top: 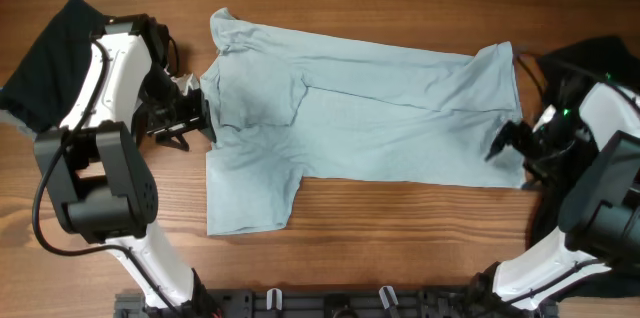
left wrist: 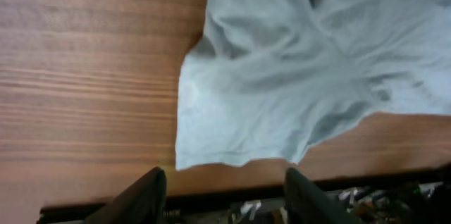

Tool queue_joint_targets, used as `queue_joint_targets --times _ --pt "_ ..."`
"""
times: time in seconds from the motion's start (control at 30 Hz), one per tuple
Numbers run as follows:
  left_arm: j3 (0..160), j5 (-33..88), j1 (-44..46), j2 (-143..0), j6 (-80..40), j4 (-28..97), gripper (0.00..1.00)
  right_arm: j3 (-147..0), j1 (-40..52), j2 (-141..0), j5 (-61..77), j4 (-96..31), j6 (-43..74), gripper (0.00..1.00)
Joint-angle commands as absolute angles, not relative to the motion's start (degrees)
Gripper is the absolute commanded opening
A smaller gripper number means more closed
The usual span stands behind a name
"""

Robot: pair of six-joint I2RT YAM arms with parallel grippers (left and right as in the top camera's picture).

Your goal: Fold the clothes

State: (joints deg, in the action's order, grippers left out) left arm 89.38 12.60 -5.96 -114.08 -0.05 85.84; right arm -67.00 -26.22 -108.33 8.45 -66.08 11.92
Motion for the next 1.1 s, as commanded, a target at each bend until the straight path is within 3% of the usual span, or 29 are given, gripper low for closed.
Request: queue_joint_targets --times 0.0,0.17,0.23,0.3,0.37,0.43,0.73,0.9,0.97,1.07 --pt "89.3 13.9 -6.2 -106.0 1.0 86.8 0.63 -64.2 -31.0 -108.5 5.2 -64.0 13.7 0.85" --pt "88.7 13.9 -6.3 -101.4 -0.5 87.7 0.67 -62.2 -33.7 -108.5 7.5 -57.8 13.5 0.72" --pt "85.5 13.9 -6.3 -101.4 -0.9 86.1 0.67 -62.2 -33.7 -108.5 7.7 -56.9 13.5 0.44" --pt "80.9 13.9 -6.3 -101.5 -2.4 83.6 0.66 -62.2 -33.7 -108.5 7.7 -56.3 13.5 0.23" --pt "76.2 13.9 -6.3 -101.5 -3.3 81.2 0.67 -62.2 -33.7 -108.5 7.9 -56.3 13.4 0.22" --pt "72.4 14.2 -6.3 -101.5 -3.7 79.2 0.68 -62.2 -33.7 -108.5 8.9 -56.2 12.6 0.06" --pt "51.4 20.8 -6.2 -101.5 -5.6 64.0 0.69 -62.2 -33.7 -108.5 10.5 -56.2 12.0 0.04" --pt "50.0 10.8 -6.3 -101.5 -18.6 58.9 0.67 -62.2 -33.7 -108.5 10.5 -56.2 12.0 0.04" --pt "49.2 10.9 -5.9 -101.5 -20.3 59.1 0.57 -62.2 -33.7 -108.5 10.5 -56.2 12.0 0.04" --pt "48.4 11.0 -4.7 -101.6 -20.7 57.5 0.29 -62.2 -33.7 -108.5 10.5 -56.2 11.9 0.04"
